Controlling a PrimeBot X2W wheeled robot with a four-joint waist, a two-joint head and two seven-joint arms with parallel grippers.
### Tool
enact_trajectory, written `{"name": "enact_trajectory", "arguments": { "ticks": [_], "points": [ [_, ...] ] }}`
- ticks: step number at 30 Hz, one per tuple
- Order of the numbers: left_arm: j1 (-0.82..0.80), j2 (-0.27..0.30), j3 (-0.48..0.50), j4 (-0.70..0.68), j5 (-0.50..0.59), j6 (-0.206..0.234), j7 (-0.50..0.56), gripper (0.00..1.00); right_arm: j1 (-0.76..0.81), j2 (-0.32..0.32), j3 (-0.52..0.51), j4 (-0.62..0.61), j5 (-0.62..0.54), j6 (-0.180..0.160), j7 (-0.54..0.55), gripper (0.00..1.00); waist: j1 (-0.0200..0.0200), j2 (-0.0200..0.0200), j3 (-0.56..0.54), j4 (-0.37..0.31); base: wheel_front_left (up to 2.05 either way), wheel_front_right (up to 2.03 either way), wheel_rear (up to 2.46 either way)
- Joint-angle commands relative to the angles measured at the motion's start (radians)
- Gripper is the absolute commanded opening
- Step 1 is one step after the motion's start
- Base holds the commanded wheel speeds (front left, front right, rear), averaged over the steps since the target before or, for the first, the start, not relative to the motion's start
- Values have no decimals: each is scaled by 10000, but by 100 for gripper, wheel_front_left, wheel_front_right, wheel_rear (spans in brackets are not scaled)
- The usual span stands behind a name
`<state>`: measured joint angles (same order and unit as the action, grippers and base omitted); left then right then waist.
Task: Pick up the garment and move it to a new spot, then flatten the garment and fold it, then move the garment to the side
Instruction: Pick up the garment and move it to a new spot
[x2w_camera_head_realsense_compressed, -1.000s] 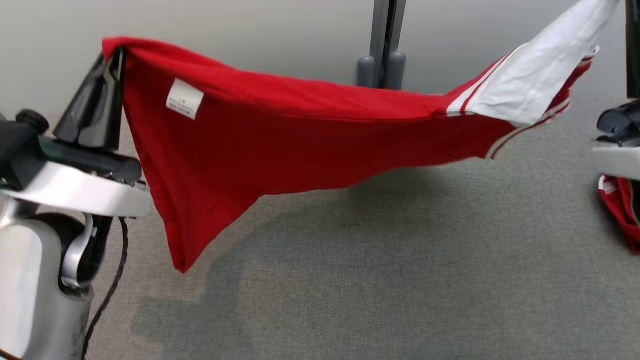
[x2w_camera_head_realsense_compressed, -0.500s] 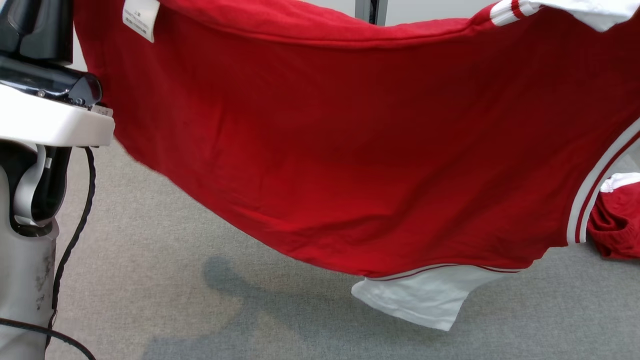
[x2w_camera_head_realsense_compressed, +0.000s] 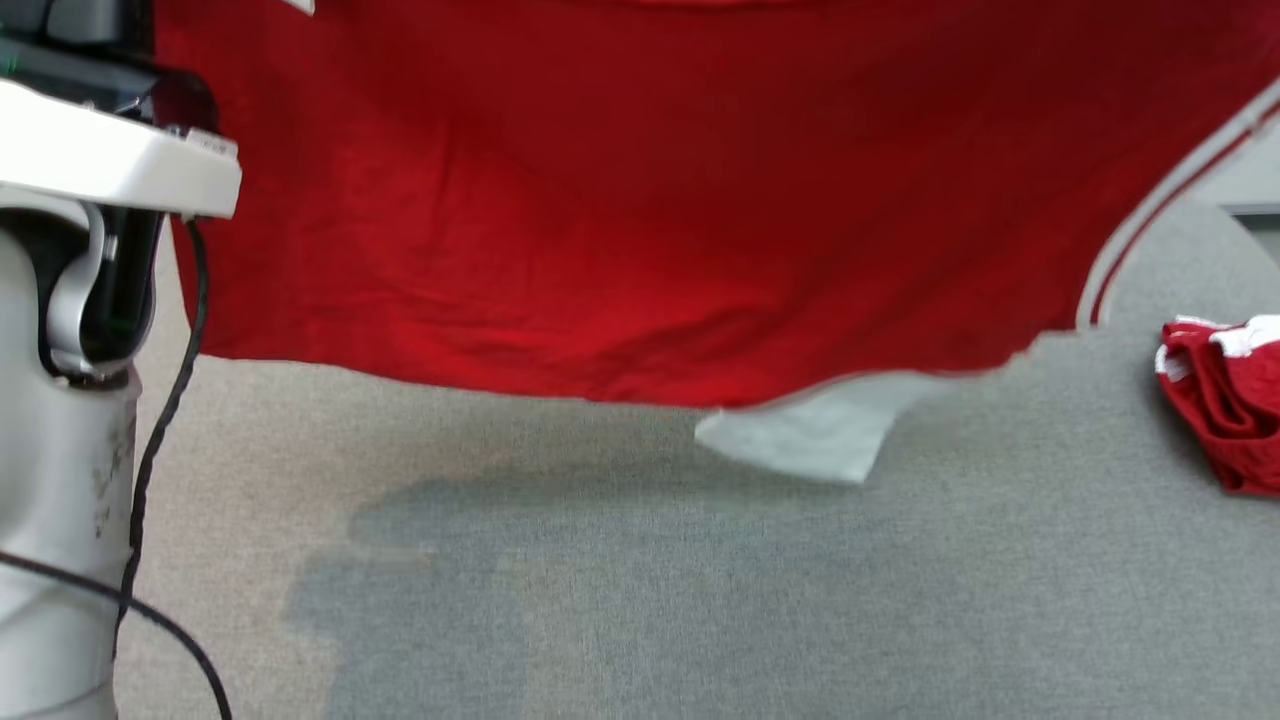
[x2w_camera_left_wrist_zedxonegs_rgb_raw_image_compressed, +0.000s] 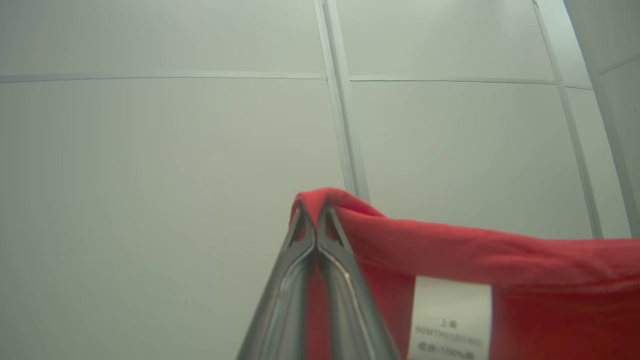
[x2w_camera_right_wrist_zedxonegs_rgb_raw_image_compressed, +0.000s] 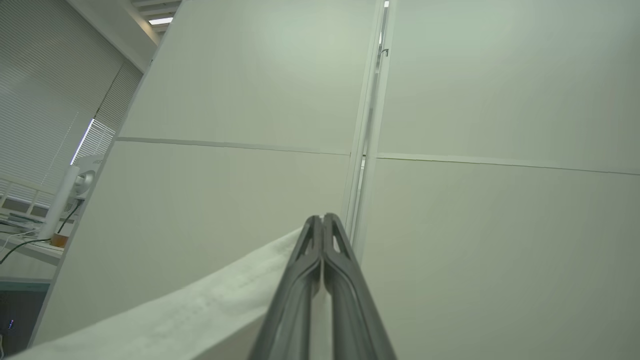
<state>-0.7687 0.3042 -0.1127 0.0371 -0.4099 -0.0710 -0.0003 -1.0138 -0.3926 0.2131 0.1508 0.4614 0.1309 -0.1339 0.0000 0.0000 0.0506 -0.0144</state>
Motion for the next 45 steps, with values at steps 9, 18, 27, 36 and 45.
{"name": "enact_trajectory", "arguments": {
  "ticks": [9,18,27,36,45],
  "points": [
    [-2900,-575,-514,3274,-302,-432,-1408,0,-2793,243,1266,2840,306,1,-1013,0,0,0,1934,294,0,0,0],
    [-5389,-1444,-450,7042,-1286,-602,-2575,0,-4795,1185,1043,4586,973,-1,-1313,0,0,0,2779,598,0,0,0],
    [-5359,-1804,-952,9087,-2429,-619,-2597,0,-3868,1682,1130,5507,1321,1,-1317,0,0,0,3247,454,0,0,0],
    [-3084,-2070,-1748,9509,-4270,-610,-2561,0,-293,1827,704,5151,2554,1,-1318,0,0,0,3287,411,0,0,0],
    [307,-1930,-2306,8458,-5482,-611,-2652,0,4417,1826,734,3693,3766,1,-1321,0,0,0,2710,423,0,0,0]
  ]
}}
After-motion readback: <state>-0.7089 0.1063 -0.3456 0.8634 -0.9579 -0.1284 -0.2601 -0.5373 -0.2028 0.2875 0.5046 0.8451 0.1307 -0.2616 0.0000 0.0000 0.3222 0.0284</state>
